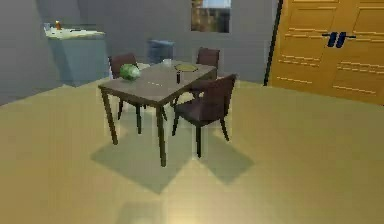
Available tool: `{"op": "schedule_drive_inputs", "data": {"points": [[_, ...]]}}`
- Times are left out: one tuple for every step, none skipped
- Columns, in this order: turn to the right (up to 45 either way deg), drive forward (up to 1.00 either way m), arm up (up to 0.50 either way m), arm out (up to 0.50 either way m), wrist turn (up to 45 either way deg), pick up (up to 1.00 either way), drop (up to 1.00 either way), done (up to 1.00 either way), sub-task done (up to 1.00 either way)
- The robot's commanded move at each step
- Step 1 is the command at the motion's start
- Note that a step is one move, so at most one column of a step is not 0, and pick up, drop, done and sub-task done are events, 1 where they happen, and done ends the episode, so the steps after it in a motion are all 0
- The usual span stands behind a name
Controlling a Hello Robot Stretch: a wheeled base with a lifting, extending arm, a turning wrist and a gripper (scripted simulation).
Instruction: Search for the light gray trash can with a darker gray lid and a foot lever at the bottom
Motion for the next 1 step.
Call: {"op": "schedule_drive_inputs", "data": {"points": [[-45.0, 0.0, 0.0, 0.0, 0.0, 0.0, 0.0, 0.0, 0.0]]}}
